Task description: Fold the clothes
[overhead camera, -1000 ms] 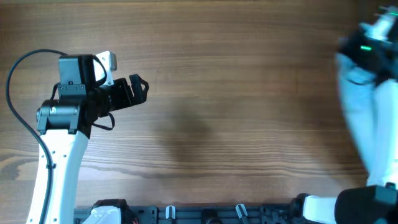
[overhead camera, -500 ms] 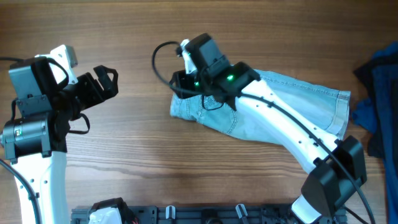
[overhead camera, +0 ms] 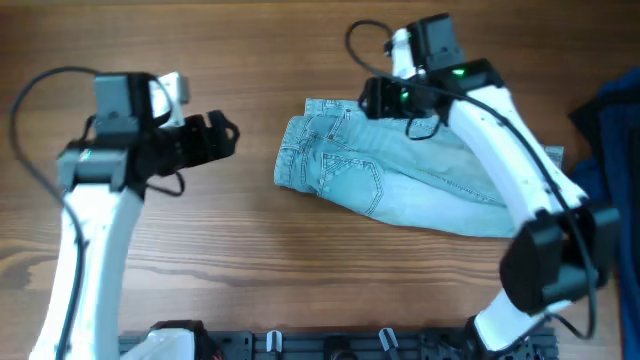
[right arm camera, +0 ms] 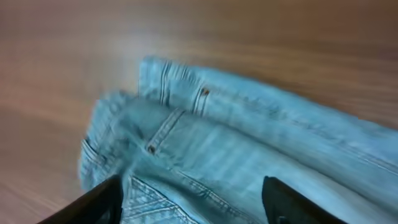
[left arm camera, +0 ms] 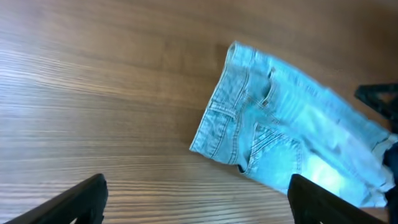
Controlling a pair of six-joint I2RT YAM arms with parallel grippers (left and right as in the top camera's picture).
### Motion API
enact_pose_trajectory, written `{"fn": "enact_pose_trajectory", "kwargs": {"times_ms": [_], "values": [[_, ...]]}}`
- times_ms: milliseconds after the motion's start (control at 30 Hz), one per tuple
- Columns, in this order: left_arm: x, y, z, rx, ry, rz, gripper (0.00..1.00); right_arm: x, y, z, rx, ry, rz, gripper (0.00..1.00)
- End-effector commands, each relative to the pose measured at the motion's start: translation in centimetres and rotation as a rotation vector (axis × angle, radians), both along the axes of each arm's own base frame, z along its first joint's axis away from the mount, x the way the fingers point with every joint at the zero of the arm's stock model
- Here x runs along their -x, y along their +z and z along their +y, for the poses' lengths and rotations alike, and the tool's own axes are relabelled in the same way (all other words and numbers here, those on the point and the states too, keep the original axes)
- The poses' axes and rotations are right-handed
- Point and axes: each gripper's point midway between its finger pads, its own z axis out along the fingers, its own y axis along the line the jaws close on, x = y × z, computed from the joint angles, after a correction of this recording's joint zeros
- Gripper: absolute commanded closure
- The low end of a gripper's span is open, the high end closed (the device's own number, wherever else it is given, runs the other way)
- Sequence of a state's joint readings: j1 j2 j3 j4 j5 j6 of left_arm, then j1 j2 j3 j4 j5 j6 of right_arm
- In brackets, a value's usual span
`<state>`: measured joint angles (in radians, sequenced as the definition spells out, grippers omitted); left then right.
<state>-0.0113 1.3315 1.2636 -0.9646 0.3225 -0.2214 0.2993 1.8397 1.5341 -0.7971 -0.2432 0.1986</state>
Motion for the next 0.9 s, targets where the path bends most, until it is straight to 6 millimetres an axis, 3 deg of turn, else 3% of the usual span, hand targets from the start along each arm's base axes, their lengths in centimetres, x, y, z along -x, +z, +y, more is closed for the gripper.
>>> {"fn": "enact_pose_trajectory", "kwargs": {"times_ms": [0,67,200,300,433,533,600,667,700,767,867], "values": [[-1.8,-2.3,-2.4,0.069,-0.079,0.053,0.07,0.1,-3.0,-0.8,0.035,-0.017,0.085,0.32],[-3.0,-4.2,-4.7,0.141,-0.144,0.088,0.09,-0.6,-2.5,-2.2,0.022,-0.082,0.079,0.31],[-6.8,-9.7,-8.3,0.141,-0.223,0.093,0.13,-1.2,1.1,-6.8,-0.022,-0.234,0.041,0.28],[-8.8,-13.7,-10.3,0.121,-0.258,0.083,0.21,0.3,3.7,-9.9,-0.023,-0.3,0.034,0.26],[-10.6,-17.6,-11.1,0.075,-0.259,0.067,0.29,2.8,5.6,-12.0,0.002,-0.303,0.043,0.23],[-11.0,-18.4,-12.3,0.078,-0.285,0.044,0.37,3.6,5.9,-12.4,0.017,-0.296,0.053,0.21],[-10.7,-18.3,-13.0,0.08,-0.301,0.044,0.53,3.7,5.8,-12.4,0.022,-0.29,0.056,0.2],[-10.2,-18.0,-13.0,0.076,-0.307,0.057,0.83,3.5,5.8,-12.7,0.035,-0.299,0.045,0.19],[-10.0,-17.7,-12.8,0.071,-0.311,0.061,0.89,3.3,5.8,-12.9,0.048,-0.306,0.035,0.16],[-9.7,-16.7,-12.4,0.061,-0.318,0.055,0.93,3.0,5.9,-13.4,0.072,-0.319,0.02,0.09],[-8.8,-14.5,-12.0,0.05,-0.335,0.042,0.96,2.7,5.9,-14.1,0.106,-0.338,0.006,0.09]]}}
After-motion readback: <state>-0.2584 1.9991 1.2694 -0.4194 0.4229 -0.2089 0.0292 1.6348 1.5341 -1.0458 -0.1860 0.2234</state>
